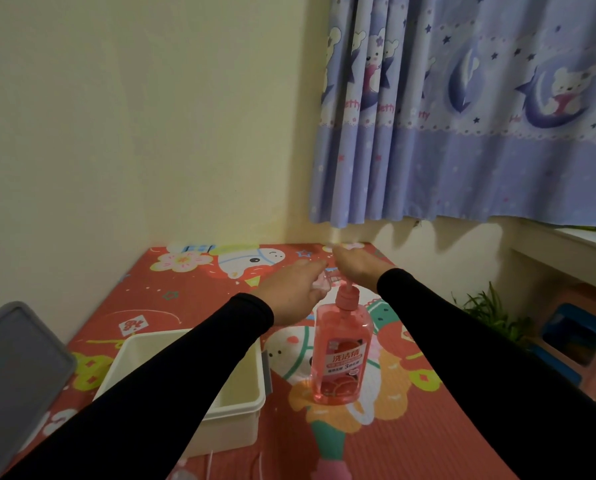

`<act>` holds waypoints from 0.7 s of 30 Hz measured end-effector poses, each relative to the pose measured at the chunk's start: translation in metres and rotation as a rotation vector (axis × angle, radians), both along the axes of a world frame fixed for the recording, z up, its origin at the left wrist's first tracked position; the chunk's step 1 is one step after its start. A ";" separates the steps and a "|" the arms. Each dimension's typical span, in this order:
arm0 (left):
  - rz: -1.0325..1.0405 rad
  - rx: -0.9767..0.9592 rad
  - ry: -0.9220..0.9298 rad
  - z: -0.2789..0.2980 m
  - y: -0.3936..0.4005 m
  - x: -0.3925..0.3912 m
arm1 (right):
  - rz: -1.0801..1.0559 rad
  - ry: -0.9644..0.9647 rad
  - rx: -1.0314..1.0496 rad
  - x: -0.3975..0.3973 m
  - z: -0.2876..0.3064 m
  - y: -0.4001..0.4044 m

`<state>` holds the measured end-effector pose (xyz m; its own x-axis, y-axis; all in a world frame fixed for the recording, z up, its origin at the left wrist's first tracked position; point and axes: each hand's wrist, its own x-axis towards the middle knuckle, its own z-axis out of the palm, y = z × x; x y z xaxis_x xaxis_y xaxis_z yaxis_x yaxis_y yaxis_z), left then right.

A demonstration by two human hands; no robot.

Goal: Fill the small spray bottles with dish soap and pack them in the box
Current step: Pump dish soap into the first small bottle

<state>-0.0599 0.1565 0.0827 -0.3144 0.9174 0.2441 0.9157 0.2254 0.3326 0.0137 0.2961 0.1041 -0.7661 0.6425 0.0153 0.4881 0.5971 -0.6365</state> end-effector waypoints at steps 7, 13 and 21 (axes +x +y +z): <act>0.006 -0.052 0.008 -0.015 -0.001 0.000 | 0.005 -0.099 0.044 0.002 -0.014 -0.003; 0.003 -0.028 0.008 -0.002 0.000 0.000 | -0.032 -0.003 0.019 -0.008 -0.012 0.008; -0.007 0.000 0.002 -0.012 -0.001 0.001 | 0.019 -0.096 0.109 -0.003 -0.018 0.001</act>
